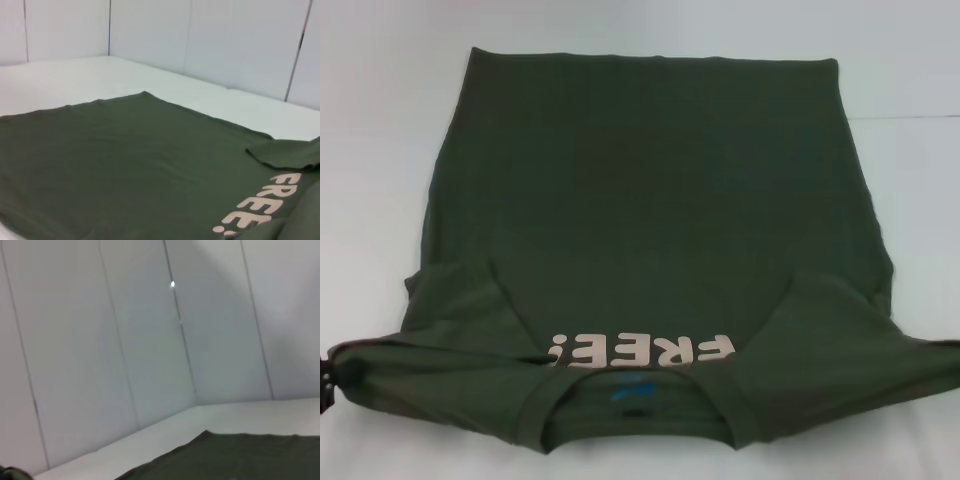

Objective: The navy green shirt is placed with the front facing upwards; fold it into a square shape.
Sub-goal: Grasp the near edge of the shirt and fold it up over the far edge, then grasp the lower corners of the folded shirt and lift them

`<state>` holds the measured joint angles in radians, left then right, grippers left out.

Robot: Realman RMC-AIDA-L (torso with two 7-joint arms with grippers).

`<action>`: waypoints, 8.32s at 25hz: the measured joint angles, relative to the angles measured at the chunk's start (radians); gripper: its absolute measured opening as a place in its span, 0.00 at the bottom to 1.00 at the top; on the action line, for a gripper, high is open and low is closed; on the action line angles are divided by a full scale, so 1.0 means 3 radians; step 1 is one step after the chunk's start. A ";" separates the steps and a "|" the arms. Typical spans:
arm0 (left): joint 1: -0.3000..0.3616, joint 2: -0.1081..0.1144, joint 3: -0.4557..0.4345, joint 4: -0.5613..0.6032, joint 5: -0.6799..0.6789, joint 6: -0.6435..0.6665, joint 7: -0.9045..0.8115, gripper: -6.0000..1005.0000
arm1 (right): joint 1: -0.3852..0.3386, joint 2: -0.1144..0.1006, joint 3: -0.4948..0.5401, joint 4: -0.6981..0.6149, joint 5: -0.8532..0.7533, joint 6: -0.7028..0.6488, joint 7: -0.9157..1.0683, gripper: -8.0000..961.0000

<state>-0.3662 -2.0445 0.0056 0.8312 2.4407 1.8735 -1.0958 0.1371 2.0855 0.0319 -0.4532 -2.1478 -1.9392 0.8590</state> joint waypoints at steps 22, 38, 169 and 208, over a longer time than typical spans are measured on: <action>0.0240 -0.0048 0.0003 0.0055 0.0022 0.0522 0.0976 0.06 | -0.0475 0.0019 -0.0124 0.0161 -0.0024 -0.0158 -0.0507 0.05; -0.0194 -0.0093 -0.0212 -0.0456 -0.0189 -0.0383 0.0624 0.06 | 0.0189 -0.0034 0.0394 0.0135 0.0001 0.0406 0.0405 0.05; -0.0870 -0.0136 0.2165 0.0095 0.0424 -0.2380 -0.2880 0.79 | 0.0904 0.0018 -0.1835 -0.0637 0.0190 0.0270 0.1012 0.72; -0.0931 -0.0234 0.2298 0.0168 0.0405 -0.2523 -0.2795 0.04 | 0.0773 0.0001 -0.0998 -0.0894 0.0214 0.1485 0.1876 0.72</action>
<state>-0.6454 -2.1147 0.6949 0.8817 2.5622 1.1165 -1.9344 0.3690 2.0858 -0.2674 -0.7214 -2.0837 -1.4937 1.4218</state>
